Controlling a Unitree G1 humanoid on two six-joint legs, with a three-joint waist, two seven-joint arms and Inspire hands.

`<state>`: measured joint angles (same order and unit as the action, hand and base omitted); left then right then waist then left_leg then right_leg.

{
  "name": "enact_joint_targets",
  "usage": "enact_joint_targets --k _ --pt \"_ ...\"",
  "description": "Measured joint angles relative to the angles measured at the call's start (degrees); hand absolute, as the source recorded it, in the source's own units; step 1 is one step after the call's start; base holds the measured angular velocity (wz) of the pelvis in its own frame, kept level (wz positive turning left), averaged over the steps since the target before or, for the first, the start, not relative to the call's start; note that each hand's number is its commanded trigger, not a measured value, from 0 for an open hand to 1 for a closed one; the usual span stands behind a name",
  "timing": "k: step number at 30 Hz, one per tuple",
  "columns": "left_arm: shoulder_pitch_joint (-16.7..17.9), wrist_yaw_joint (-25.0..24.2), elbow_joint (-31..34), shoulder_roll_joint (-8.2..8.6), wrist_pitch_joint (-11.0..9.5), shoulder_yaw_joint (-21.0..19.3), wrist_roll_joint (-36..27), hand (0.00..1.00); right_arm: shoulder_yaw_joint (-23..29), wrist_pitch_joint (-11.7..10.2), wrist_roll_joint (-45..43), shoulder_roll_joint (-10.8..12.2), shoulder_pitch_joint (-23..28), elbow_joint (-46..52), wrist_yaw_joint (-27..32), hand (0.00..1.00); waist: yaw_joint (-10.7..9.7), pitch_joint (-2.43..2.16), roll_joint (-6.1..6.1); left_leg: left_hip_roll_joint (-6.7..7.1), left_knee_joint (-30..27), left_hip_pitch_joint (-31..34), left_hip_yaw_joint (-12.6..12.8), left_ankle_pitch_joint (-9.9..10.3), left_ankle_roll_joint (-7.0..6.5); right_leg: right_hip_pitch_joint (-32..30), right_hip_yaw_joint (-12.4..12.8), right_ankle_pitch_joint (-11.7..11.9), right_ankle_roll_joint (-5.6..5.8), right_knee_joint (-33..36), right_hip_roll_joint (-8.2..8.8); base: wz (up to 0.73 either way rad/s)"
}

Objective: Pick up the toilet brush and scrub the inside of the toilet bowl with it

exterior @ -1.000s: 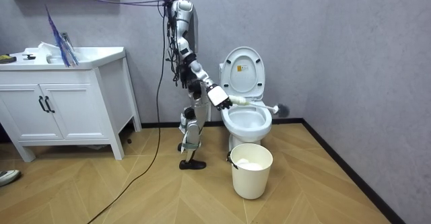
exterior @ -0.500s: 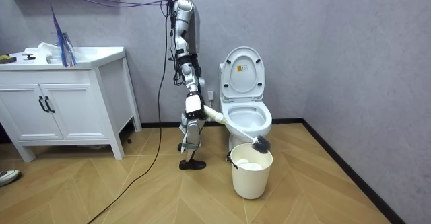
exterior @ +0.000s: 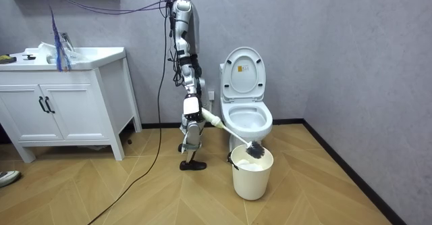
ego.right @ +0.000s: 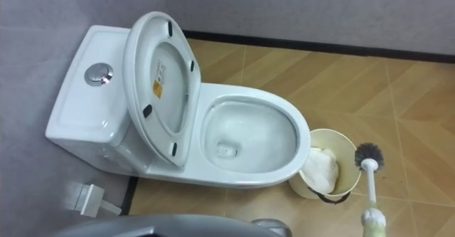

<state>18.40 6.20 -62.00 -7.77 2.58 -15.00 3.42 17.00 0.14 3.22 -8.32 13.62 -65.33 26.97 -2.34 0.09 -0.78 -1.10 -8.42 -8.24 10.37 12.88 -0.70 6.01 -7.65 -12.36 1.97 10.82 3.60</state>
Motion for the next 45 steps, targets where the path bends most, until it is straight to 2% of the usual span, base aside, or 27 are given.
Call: enact_joint_targets --k 9,13,17,24,31,38,41,45 --pt "-0.37 -0.22 0.07 0.00 0.48 0.09 0.86 0.00 -0.19 -0.02 -8.23 0.00 -1.25 0.04 1.00 0.00 0.97 -0.05 -0.29 0.43 -0.07 0.75 -0.81 0.01 0.02 -0.17 -0.58 0.06 0.00 -0.28 -0.04 0.03" --pt "-0.59 -0.22 0.05 0.02 1.17 0.13 1.24 0.00 -0.43 -0.08 -10.56 -0.02 -2.57 0.53 1.33 0.00 1.33 -0.25 -0.65 0.58 -0.21 0.88 -1.16 0.01 0.02 -0.06 -0.83 0.05 0.02 -0.42 0.07 0.03" --pt "-0.66 -0.26 0.03 0.01 1.17 0.17 1.24 0.00 -1.19 -0.15 -11.23 0.01 -3.36 0.53 1.32 0.00 1.41 -0.25 -0.86 0.66 -0.24 0.73 -1.23 0.01 0.01 0.33 -0.83 0.06 0.04 -1.08 0.10 0.01" --pt "-0.69 -0.57 0.04 0.01 1.75 1.81 1.24 0.00 -1.28 -0.12 -12.09 0.02 -3.32 0.45 1.58 0.00 1.18 0.09 -1.38 0.68 -0.31 0.67 -1.81 0.01 0.01 0.77 -1.34 0.04 0.07 -1.28 0.12 0.03" --pt "-0.69 -0.52 0.13 -0.04 2.44 1.83 1.41 0.00 -1.32 -0.04 -11.48 0.10 -2.63 0.41 2.02 0.00 1.11 0.03 -0.98 0.61 -0.29 0.79 -2.31 0.08 0.06 0.87 -1.87 0.05 0.05 -1.13 0.06 0.03" --pt "-0.65 -0.39 0.14 -0.06 2.48 1.83 4.40 0.00 -3.35 0.01 -10.31 0.08 -1.64 -0.48 1.48 0.00 1.20 -0.05 -0.81 0.59 -0.16 0.77 -2.39 0.08 0.07 0.96 -1.91 0.06 0.05 -1.05 0.02 0.00" --pt "-0.54 -0.74 0.09 0.01 3.25 1.81 5.19 0.00 -3.49 0.85 -10.75 0.09 -1.97 -3.29 -1.56 0.00 1.31 -0.07 -1.03 0.61 -0.14 0.70 -2.39 0.08 0.07 1.17 -1.93 0.06 0.05 -1.02 0.03 0.00" --pt "-0.32 -1.98 0.12 0.16 4.70 1.80 7.70 0.00 -5.53 3.14 -10.42 0.10 -1.63 -5.96 -5.92 0.00 1.44 -0.07 -0.92 0.58 -0.10 0.67 -2.64 0.08 0.07 1.37 -2.01 0.06 0.05 -0.95 0.05 0.00"
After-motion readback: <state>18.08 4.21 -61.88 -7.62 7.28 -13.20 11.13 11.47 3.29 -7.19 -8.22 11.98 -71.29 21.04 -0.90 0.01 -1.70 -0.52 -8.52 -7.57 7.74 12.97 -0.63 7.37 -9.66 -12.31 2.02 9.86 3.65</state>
